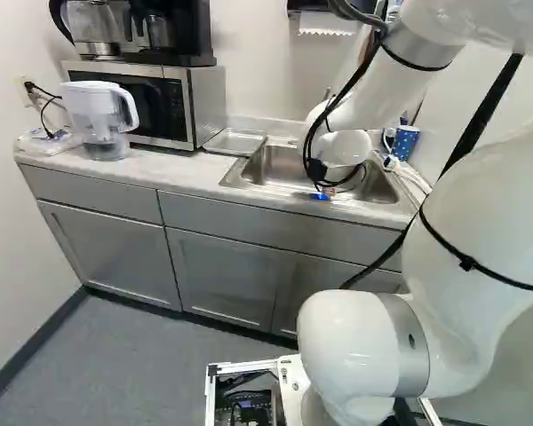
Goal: Rinse the cup and place it in the tray
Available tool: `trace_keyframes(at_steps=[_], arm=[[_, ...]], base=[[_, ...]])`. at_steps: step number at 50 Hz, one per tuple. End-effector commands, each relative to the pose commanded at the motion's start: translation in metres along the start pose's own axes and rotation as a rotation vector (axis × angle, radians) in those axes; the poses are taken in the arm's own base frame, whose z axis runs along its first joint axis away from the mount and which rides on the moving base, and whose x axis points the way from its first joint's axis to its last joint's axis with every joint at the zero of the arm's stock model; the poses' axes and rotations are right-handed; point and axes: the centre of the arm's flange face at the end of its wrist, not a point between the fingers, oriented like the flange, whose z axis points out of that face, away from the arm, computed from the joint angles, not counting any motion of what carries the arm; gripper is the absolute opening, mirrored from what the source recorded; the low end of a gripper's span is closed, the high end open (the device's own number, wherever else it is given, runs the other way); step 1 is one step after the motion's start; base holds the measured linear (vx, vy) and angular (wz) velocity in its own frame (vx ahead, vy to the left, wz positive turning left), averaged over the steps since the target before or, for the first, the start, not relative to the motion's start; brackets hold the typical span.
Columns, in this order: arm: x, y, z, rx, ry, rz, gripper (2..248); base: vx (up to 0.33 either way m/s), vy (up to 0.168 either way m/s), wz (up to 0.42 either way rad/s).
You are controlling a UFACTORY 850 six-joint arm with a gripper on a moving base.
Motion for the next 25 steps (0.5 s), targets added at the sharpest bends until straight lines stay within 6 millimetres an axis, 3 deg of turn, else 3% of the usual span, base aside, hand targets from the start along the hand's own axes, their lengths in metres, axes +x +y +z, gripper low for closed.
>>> trace_keyframes(at_steps=[11, 25], arm=[[-0.001, 0.012, -0.002, -0.027, -0.012, 0.024, 121], [-0.001, 0.012, -0.002, -0.028, -0.012, 0.024, 121]], base=[[0.0, 0.0, 0.0], [0.0, 0.0, 0.0]])
